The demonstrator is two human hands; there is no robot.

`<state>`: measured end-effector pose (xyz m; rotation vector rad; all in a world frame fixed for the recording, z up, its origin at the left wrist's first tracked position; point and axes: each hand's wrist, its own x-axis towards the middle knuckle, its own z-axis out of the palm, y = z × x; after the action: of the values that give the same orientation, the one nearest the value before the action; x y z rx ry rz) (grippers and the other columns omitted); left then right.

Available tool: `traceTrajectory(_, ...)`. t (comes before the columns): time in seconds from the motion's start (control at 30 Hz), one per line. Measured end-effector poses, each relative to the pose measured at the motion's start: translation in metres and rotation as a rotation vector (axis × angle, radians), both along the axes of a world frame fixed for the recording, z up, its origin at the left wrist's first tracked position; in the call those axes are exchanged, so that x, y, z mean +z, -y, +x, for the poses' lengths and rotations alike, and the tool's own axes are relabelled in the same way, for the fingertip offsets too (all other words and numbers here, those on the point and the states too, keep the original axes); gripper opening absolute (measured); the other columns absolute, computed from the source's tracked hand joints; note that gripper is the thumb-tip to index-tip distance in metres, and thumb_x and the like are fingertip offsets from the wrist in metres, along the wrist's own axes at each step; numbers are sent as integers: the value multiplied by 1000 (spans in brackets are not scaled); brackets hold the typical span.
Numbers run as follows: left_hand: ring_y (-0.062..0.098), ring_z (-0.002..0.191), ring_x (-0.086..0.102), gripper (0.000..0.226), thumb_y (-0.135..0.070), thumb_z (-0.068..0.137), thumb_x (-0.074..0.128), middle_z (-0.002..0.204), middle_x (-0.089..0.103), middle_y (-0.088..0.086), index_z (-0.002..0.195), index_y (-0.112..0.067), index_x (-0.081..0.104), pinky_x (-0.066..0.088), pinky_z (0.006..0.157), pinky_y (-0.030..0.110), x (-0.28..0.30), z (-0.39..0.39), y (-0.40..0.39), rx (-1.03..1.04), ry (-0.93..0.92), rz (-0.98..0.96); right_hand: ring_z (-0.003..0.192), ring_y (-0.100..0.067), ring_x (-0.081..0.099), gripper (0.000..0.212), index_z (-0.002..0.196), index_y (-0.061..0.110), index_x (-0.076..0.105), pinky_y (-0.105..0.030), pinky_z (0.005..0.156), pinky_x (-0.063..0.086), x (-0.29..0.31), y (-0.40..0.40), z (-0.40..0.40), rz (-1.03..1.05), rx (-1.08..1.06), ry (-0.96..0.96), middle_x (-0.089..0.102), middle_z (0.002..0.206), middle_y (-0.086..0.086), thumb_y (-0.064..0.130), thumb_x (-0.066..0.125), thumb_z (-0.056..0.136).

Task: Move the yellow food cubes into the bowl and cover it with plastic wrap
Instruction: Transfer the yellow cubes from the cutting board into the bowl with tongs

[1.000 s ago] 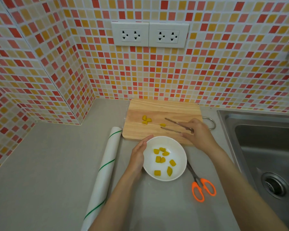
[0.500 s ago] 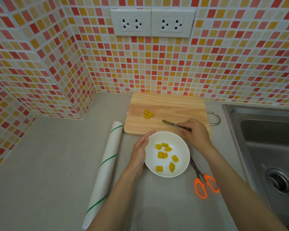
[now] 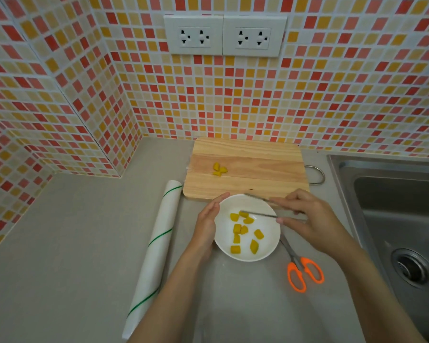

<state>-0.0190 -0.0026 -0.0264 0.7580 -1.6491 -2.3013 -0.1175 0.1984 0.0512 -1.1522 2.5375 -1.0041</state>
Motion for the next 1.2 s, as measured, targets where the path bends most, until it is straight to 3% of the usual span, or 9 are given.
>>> traceTrajectory(0.13, 18, 111, 61, 31, -17, 97, 40, 121, 65, 0, 110, -29, 65, 49, 94, 34, 1, 1, -1, 11, 12, -6, 71, -7, 46, 44, 120, 22, 62, -23, 69, 37, -9, 46, -34, -18, -93, -35, 52, 86, 0, 19, 72, 78)
traceTrajectory(0.3, 23, 116, 59, 31, -18, 97, 40, 127, 62, 5, 116, -25, 63, 46, 101, 42, 4, 1, -1, 8, 10, 14, 86, -28, 59, 33, 111, 14, 68, -35, 72, 44, -32, 112, -73, 134, -76, 24, 65, 85, -14, 17, 69, 79)
traceTrajectory(0.5, 26, 116, 59, 30, -15, 97, 40, 127, 62, 8, 113, -26, 64, 45, 102, 44, 3, 1, -2, 20, 14, 31, 86, -21, 60, 31, 112, 15, 69, -20, 71, 34, -57, 132, -89, 247, -65, 69, 72, 102, -12, 13, 65, 81)
traceTrajectory(0.67, 23, 114, 60, 30, -16, 97, 40, 124, 63, 6, 114, -25, 63, 47, 99, 40, 3, 0, -1, 7, 4, 24, 90, -25, 59, 28, 108, 19, 71, -23, 69, 33, -51, 127, -81, 185, -75, 1, 61, 72, 6, 12, 63, 82)
traceTrajectory(0.77, 11, 103, 65, 30, -17, 96, 41, 116, 66, -4, 111, -28, 64, 52, 87, 27, 1, 1, -1, -10, 4, 3, 87, -26, 57, 27, 110, 18, 70, -29, 70, 38, -40, 110, -72, 131, -52, -57, 62, 80, -5, 14, 63, 84)
traceTrajectory(0.9, 13, 103, 64, 32, -16, 97, 40, 115, 67, -3, 110, -30, 65, 51, 87, 29, 1, 0, -1, -8, 16, 7, 78, -24, 56, 28, 108, 14, 70, -34, 70, 42, -16, 71, -48, 36, -18, -85, 60, 80, -8, 10, 68, 80)
traceTrajectory(1.0, 20, 108, 63, 31, -16, 97, 40, 119, 66, 4, 114, -26, 64, 50, 92, 34, 1, 0, -1, -8, 3, 24, 72, -15, 55, 30, 108, 17, 70, -24, 67, 42, -2, 30, -24, 33, 50, -23, 57, 79, -1, 10, 69, 79)
traceTrajectory(1.1, 19, 107, 63, 32, -17, 97, 38, 119, 65, 3, 115, -25, 63, 51, 88, 31, 1, -1, -1, -7, 1, 24, 74, -2, 51, 34, 113, 26, 67, -8, 66, 37, 2, 0, -9, 205, 137, 15, 53, 83, 8, 16, 70, 80)
traceTrajectory(1.2, 11, 101, 64, 32, -15, 97, 39, 113, 67, -5, 112, -27, 64, 51, 82, 24, 1, -1, -1, -3, 2, 12, 77, 3, 46, 42, 119, 33, 61, -7, 65, 36, 1, -9, -5, 319, 160, -21, 50, 88, 9, 23, 70, 80)
